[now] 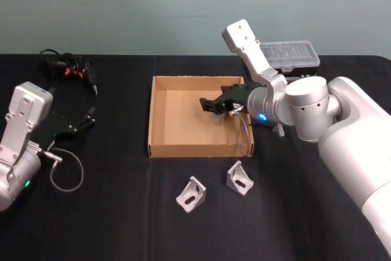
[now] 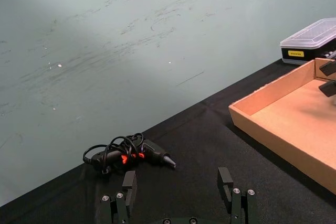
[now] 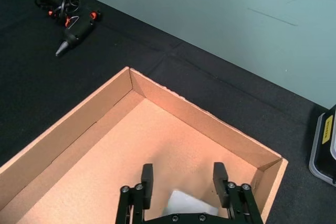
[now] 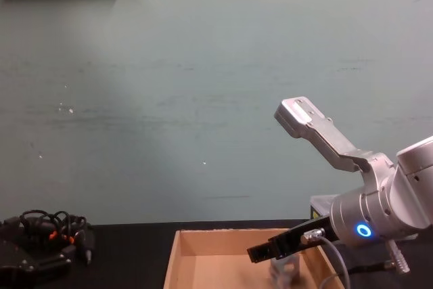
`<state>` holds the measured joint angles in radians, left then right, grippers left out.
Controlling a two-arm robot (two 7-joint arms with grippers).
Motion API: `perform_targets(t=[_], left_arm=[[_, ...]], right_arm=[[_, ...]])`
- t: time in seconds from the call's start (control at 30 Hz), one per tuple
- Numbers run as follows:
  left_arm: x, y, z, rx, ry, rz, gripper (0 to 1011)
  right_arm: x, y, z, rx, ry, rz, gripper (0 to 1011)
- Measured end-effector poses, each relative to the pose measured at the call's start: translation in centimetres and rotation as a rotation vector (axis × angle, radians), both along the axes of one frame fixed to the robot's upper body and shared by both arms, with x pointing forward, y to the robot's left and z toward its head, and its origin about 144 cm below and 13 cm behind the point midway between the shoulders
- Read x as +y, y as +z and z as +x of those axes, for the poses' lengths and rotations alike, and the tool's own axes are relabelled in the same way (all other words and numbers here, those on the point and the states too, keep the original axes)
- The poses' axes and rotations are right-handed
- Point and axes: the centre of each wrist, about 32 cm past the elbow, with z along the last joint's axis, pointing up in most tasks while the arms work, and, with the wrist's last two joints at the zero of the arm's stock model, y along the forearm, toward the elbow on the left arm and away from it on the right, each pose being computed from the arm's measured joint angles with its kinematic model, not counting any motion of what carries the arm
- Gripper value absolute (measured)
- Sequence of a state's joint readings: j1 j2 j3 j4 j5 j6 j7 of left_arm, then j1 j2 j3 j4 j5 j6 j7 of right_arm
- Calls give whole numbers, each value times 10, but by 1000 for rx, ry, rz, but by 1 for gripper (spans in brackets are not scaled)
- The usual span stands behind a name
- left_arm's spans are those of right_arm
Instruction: Use one hand to pick up the angle iron from the table and place it into the box.
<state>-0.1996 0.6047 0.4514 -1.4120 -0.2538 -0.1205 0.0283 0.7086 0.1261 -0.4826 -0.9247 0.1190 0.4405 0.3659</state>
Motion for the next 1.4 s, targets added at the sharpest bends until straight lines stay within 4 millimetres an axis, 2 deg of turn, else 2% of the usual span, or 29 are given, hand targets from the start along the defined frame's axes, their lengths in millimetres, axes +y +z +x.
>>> perform_targets(t=[0.07,0.23,0.27,0.37,0.57,0.77,0.9,1.07,1.1,1.13,1.17,1.23,1.4], left_arm=[[0,0,0,0,0,0,1011],[0,0,0,0,0,0,1011],[0,0,0,0,0,0,1011],[0,0,0,0,0,0,1011],[0,0,0,0,0,0,1011],[0,0,0,0,0,0,1011],[0,0,0,0,0,0,1011],[0,0,0,0,0,0,1011],[0,0,0,0,0,0,1012],[0,0,0,0,0,0,1011],[0,0,0,0,0,0,1011],[0,0,0,0,0,0,1011],[0,0,0,0,0,0,1011]], right_arm=[[0,0,0,0,0,0,739],[0,0,0,0,0,1,918],[0,0,0,0,0,1,918],[0,0,0,0,0,0,1002],[-2,2,-3,-11,1,12,1000],[-11,11,-21,-53,4,41,1000],[-18,20,-38,-68,14,58,1000],[-30,33,-71,-77,39,84,1000],[-30,33,-71,-77,39,84,1000],[-33,36,-82,-74,47,89,1000],[-33,36,-82,-74,47,89,1000],[-40,40,-102,-70,60,94,1000],[-53,41,-133,-46,65,99,1000]])
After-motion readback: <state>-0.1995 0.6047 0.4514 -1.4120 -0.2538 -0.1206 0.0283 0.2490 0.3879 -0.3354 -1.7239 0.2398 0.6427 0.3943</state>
